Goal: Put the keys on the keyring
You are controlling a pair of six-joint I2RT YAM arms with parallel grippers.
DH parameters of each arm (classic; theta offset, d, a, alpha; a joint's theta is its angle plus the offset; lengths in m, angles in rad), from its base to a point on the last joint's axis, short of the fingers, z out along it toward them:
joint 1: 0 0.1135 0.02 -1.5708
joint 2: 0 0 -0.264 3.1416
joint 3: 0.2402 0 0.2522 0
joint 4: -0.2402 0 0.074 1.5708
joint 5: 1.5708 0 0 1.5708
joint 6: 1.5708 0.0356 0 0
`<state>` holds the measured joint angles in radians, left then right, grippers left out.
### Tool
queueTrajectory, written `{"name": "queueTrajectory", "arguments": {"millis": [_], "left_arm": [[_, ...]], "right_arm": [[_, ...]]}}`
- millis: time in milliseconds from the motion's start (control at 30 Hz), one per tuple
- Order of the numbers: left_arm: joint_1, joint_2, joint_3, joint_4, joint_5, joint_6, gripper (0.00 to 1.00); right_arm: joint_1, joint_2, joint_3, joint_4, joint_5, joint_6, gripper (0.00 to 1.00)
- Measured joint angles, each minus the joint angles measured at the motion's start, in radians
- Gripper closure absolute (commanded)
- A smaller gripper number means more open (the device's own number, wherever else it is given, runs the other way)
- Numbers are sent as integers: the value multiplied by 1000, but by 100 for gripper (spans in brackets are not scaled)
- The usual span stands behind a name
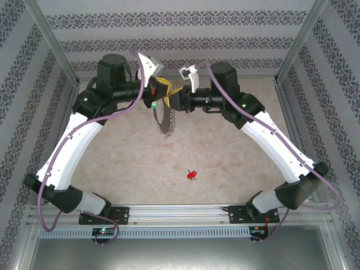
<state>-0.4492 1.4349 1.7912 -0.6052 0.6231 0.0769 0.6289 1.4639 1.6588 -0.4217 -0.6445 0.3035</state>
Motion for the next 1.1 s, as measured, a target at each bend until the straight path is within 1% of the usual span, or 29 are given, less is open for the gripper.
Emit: {"name": "queueTrajectory", "arguments": {"millis": [67,200,333,433,567,667,867,1000,1100], "left_arm": [[12,-2,-17,37,17,-21,100],[53,-6,-54,98,86,-84,100],[82,-6,-72,153,167,-156,100],[91,-7,-74,210,218,-205,100],[105,-14,-97,311,274,-282,100],[125,-17,-121,393,312,-351,100],[137,-17,-129,509,367,-449,100],[137,-17,-129,561,397,-495,100],[137,-16,-129,589,410,-517,100]], "right_arm": [[2,-1,3,8,-8,13,59],[-13,-17,3,45,-24,41,56],[-55,-59,3,88,-30,81,59],[-80,-85,3,124,-30,108,63],[-89,-95,3,145,-31,129,70],[-89,-95,2,145,-34,137,70],[-89,-95,2,167,-57,143,65],[-89,-88,2,184,-83,144,65],[-88,-77,2,194,-90,147,68]]}}
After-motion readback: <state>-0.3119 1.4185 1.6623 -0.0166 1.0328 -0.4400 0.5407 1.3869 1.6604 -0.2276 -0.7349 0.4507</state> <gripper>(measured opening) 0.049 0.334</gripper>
